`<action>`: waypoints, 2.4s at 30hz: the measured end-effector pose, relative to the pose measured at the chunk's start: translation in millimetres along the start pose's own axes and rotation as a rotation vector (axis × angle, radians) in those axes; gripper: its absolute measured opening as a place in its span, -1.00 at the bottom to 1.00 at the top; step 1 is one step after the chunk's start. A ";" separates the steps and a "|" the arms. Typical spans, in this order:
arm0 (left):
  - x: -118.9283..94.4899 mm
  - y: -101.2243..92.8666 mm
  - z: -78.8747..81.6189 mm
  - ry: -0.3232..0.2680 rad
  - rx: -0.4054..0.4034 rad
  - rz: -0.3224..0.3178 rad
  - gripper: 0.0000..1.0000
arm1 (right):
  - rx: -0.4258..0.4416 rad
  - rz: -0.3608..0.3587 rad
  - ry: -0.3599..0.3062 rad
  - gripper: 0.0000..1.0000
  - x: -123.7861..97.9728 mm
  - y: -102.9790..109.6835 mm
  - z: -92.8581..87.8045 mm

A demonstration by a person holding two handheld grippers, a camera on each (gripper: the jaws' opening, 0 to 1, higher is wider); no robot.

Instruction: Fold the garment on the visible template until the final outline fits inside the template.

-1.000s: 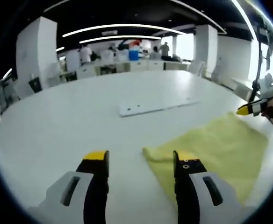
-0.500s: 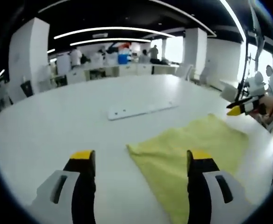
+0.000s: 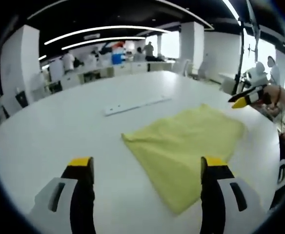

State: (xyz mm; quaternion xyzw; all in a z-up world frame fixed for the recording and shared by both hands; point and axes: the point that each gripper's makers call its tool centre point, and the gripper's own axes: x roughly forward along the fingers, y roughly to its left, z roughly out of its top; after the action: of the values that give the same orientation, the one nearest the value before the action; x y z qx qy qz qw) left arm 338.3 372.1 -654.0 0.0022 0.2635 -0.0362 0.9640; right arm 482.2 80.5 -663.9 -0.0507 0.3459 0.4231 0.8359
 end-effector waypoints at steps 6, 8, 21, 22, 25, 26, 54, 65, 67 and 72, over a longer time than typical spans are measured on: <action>-10.2 -13.9 -11.4 -0.008 0.003 -0.049 0.64 | 0.037 0.030 -0.009 0.54 -15.1 4.9 -12.6; -11.3 -17.3 -16.8 0.007 0.006 -0.063 0.60 | 0.042 0.035 -0.008 0.54 -18.8 5.6 -17.3; -16.1 -36.0 -49.9 0.072 -0.030 -0.098 0.06 | 0.026 0.087 0.052 0.34 -32.9 12.6 -57.8; -16.0 -36.7 -52.1 0.077 -0.035 -0.101 0.02 | 0.025 0.089 0.054 0.28 -33.3 13.0 -59.2; -14.7 -39.0 -61.8 0.105 -0.045 -0.109 -0.12 | 0.021 0.094 0.066 0.12 -34.2 15.0 -69.1; -14.4 -39.2 -63.9 0.108 -0.039 -0.108 -0.12 | 0.018 0.092 0.068 0.08 -33.9 14.1 -71.1; -4.0 -45.2 -78.4 0.133 -0.031 -0.149 -0.86 | 0.022 0.070 0.050 -0.98 -28.8 6.0 -91.7; -5.3 -43.9 -77.2 0.127 -0.028 -0.150 -0.98 | -0.027 0.044 0.049 -1.00 -36.4 -2.7 -91.0; -6.0 -42.6 -77.5 0.127 -0.025 -0.148 -0.99 | -0.034 0.031 0.051 -1.00 -38.3 -5.9 -91.8; -7.9 -41.3 -77.7 0.132 -0.023 -0.154 -0.99 | -0.044 0.038 0.056 -1.00 -40.4 -4.2 -92.1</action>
State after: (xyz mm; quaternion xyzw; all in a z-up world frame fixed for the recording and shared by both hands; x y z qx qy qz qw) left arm 289.1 333.3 -716.3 -0.0266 0.3263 -0.1068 0.9388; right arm 419.8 15.9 -709.3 -0.0743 0.3607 0.4450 0.8163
